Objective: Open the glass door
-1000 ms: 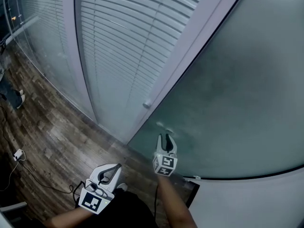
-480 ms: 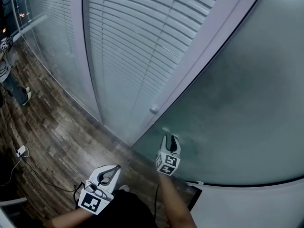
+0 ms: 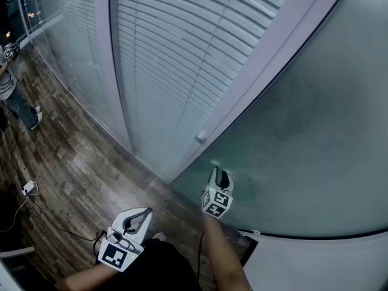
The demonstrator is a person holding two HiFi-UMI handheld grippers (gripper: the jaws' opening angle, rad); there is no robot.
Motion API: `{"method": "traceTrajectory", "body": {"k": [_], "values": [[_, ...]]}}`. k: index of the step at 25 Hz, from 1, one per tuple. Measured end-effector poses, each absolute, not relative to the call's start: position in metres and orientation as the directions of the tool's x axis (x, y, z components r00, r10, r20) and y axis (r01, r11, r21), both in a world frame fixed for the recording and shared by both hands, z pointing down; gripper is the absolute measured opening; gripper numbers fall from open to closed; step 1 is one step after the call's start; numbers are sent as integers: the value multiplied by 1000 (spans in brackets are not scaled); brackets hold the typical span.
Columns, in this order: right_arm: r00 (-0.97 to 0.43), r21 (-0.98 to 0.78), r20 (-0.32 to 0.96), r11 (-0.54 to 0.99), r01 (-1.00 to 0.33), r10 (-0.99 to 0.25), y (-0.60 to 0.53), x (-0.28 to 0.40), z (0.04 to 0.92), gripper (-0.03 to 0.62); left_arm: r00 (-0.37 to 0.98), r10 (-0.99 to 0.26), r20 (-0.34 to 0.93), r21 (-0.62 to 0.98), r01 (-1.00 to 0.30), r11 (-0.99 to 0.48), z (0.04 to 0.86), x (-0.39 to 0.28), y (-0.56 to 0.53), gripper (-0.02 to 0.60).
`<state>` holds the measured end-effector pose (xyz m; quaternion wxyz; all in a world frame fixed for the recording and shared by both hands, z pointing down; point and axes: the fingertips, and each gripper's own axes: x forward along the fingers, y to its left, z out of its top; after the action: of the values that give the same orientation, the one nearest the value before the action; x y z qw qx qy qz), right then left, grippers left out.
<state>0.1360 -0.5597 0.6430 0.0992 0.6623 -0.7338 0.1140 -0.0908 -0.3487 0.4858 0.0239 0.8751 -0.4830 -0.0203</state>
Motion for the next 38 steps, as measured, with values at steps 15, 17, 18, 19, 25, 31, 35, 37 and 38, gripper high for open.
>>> {"method": "traceTrajectory", "body": {"k": [15,17,18,19,25,31,35,37,38], "values": [[-44,-81,297,21,-997,-954,-567,141,640,127,492,-870,11,71,-868,-491,485,-113,-338,0],[-50,-81,296,27,-996,-954,-567,141,640,126,498,-867,17,72,-866,-495,486,-113,-336,0],[-52,-80,295,29,-996,-954,-566,141,640,126,500,-866,16,72,-864,-498,486,-113,-335,0],[-53,-81,296,30,-996,-954,-566,140,641,126,502,-865,12,71,-863,-500,487,-113,-335,0],[-61,-83,297,38,-996,-953,-561,138,648,124,508,-861,-8,78,-858,-507,489,-115,-331,0],[-50,-61,282,34,-998,-958,-554,136,641,123,514,-858,-16,87,-854,-513,483,-121,-324,0],[-44,-34,287,35,-999,-957,-546,133,637,117,517,-855,-30,107,-849,-517,478,-124,-318,0],[-45,-32,290,37,-999,-956,-542,131,635,116,522,-852,-37,113,-845,-523,475,-126,-316,0],[-46,-32,289,38,-999,-956,-540,130,633,115,525,-850,-42,115,-843,-526,473,-127,-315,0]]}}
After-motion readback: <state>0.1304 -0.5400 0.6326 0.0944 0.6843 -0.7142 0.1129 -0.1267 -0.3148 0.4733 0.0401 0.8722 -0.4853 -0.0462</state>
